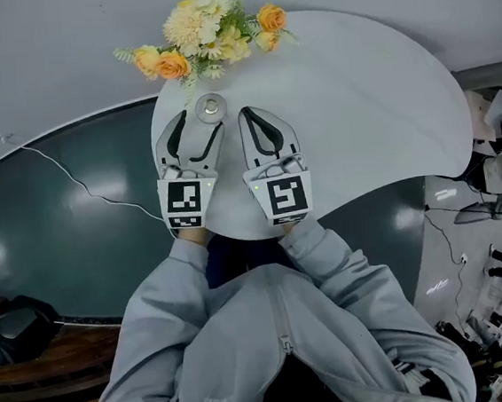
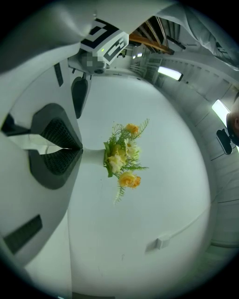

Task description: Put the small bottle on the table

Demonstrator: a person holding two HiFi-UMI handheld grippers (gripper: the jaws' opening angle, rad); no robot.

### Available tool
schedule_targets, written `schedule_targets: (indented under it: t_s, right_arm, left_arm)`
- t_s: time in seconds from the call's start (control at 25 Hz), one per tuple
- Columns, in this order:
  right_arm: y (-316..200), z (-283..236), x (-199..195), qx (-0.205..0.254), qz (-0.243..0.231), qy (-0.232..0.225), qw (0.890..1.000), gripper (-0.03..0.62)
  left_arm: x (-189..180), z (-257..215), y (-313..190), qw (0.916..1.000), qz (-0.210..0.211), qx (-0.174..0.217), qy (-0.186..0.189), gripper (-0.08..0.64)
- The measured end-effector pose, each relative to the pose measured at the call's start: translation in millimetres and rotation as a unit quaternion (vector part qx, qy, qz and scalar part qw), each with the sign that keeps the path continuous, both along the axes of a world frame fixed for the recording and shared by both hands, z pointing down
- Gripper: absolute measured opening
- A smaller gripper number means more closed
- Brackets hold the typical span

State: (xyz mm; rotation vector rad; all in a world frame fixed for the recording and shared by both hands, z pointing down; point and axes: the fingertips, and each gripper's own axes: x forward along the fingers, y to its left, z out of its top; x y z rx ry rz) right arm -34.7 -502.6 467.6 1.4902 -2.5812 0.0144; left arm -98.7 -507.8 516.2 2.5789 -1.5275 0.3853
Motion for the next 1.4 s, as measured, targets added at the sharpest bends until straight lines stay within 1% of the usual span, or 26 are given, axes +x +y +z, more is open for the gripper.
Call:
schedule_targets:
  t_s: [0.04,0.08,0.2,0.28,0.4,0.64,0.76,0.96,1.08,1.16,1.28,1.4]
  right_arm:
    - [5.1,-6.0,-0.8,0.002,0.001,0.001,1.000,0.026]
    - [9.4,-12.8,-1.7,0.005,0.001,0.001,1.000,0.028]
    - [12.7,-36.6,-0.7,0.025,0.008,-0.002,1.000,0.028]
    - [16.5,-53.2,2.2,0.035,0.015,-0.005,0.999,0.026]
    - [30.9,-77.4,4.2,0.046,0.019,-0.005,0.999,0.027]
    - [59.9,-112.2,5.6,0.060,0.032,-0.001,0.998,0.027]
    - [75.8,-123.5,8.8,0.058,0.045,-0.010,0.997,0.026]
    - [104.0,-141.7,13.5,0.065,0.072,-0.012,0.995,0.026]
    - [119.3,-151.0,11.9,0.066,0.079,-0.015,0.995,0.026]
    - [127.5,-156.2,10.4,0.066,0.079,-0.017,0.995,0.026]
    - [135.9,-160.2,11.0,0.053,0.070,-0.018,0.996,0.026]
    - [140.1,-165.9,12.2,0.054,0.057,-0.014,0.997,0.026]
  left_arm:
    - [-1.8,-10.5,6.6,1.0000,-0.001,0.006,0.002,0.235]
    - [-3.0,-21.2,11.9,0.9999,-0.001,0.012,0.003,0.194]
    - [-2.8,-55.3,17.0,0.9992,-0.002,0.040,0.001,0.098]
    - [-1.3,-76.7,22.3,0.9986,-0.007,0.051,0.004,0.053]
    - [-2.2,-106.5,38.8,0.9981,-0.018,0.057,0.014,0.012]
    - [-10.5,-150.0,67.7,0.9971,-0.026,0.057,0.044,0.008]
    - [-14.6,-169.0,82.0,0.9961,-0.024,0.066,0.054,0.008]
    - [-19.4,-191.6,109.2,0.9952,-0.017,0.084,0.046,0.008]
    - [-23.9,-202.0,125.6,0.9943,-0.019,0.097,0.040,0.008]
    - [-25.2,-208.1,134.3,0.9939,-0.019,0.101,0.040,0.008]
    - [-25.0,-215.7,142.4,0.9933,-0.025,0.107,0.037,0.008]
    - [-24.0,-218.8,142.6,0.9932,-0.031,0.102,0.046,0.008]
